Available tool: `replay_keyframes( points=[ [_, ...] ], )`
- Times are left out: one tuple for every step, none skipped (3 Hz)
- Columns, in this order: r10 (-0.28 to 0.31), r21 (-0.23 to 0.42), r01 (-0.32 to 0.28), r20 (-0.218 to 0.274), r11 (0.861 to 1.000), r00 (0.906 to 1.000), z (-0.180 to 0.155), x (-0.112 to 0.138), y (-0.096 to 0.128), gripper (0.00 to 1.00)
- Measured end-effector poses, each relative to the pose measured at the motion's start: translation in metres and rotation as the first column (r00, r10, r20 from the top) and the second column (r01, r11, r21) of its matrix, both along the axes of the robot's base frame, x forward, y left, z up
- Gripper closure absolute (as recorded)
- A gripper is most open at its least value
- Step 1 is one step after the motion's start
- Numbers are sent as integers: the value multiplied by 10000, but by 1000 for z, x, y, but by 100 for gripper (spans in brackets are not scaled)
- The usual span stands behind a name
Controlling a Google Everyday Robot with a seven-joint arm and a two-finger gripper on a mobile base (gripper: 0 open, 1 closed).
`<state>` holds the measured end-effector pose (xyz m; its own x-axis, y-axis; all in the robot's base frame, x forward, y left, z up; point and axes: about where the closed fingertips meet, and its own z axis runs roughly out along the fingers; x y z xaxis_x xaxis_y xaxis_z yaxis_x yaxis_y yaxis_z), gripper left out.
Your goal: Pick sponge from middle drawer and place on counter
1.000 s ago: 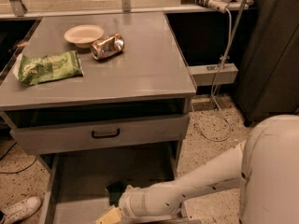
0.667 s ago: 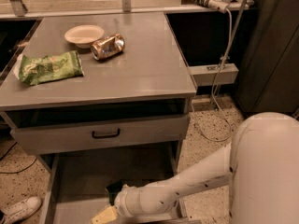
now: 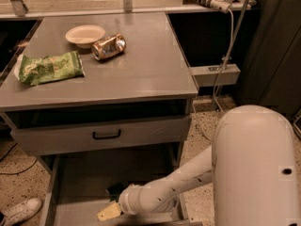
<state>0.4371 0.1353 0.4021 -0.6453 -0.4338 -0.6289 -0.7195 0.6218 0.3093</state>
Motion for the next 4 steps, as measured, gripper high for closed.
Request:
replay_keyframes(
  points=[
    [-345, -298, 344, -24, 9990, 9994, -9, 9, -11, 0],
    [-613, -407, 605, -193, 9973, 9979, -20, 9, -13, 0],
    [-767, -462, 744, -497, 9962, 9958, -34, 4, -10, 0],
    [-890, -454, 858, -736, 9953, 9933, -42, 0, -5, 0]
  ],
)
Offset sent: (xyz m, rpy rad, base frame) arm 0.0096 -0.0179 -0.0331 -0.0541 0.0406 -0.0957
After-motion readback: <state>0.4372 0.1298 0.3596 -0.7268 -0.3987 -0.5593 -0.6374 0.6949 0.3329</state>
